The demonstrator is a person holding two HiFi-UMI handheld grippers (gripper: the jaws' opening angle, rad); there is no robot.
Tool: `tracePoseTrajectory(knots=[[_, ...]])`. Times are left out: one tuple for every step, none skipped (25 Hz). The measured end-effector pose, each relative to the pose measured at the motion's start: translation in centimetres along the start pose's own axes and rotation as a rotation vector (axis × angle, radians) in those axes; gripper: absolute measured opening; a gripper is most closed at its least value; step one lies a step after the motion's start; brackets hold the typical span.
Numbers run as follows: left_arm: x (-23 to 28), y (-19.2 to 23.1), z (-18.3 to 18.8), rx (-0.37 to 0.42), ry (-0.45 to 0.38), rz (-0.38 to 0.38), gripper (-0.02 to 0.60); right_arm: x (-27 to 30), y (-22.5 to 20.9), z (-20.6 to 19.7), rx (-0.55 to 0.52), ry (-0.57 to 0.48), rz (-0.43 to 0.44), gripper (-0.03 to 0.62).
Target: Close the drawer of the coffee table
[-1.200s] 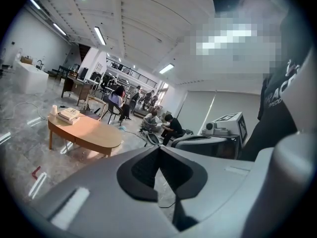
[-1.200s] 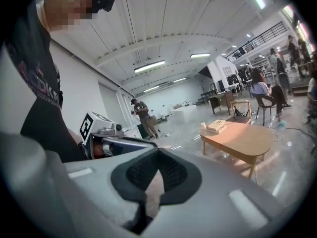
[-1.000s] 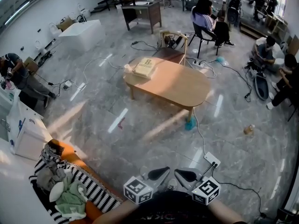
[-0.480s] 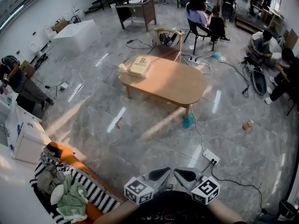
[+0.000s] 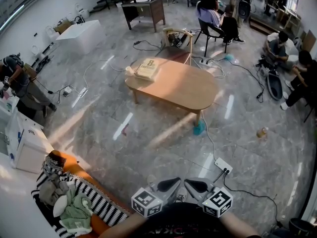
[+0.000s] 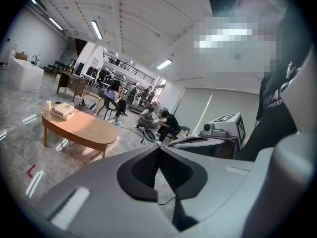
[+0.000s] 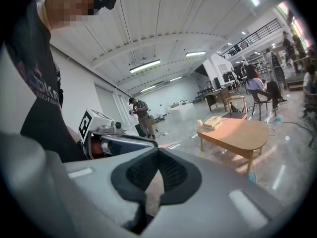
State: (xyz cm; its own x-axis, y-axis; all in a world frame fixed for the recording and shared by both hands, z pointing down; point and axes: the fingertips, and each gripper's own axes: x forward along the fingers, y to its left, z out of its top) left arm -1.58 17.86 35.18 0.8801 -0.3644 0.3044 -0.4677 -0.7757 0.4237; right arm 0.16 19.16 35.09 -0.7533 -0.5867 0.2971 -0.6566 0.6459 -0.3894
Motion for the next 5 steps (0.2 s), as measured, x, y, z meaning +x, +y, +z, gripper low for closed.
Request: tracePoseTrajectory(knots=[[-0.02,0.04,0.01,-0.001,-0.001,0.000,0.006,0.04,0.04,0.03,-0.005,0.000,0.003,0.002],[-0.04,0.07,0.05,-0.002,-0.001,0.001,0.006,0.08,0.07,0.08,-0.008,0.000,0.004,0.002],[-0.07,0.10,0.10,-0.003,-0.002,0.001,0.005,0.11,0.07,0.13,-0.007,0.002,0.002,0.001],[-0.11,0.12,0.15,-0.003,-0.002,0.001,0.005,0.12,0.04,0.17,-0.004,0.005,-0.001,0.001],[-0.14,0.14,0.19,-0.004,-0.002,0.001,0.005,0.13,0.02,0.21,-0.001,0.009,-0.004,0.002]])
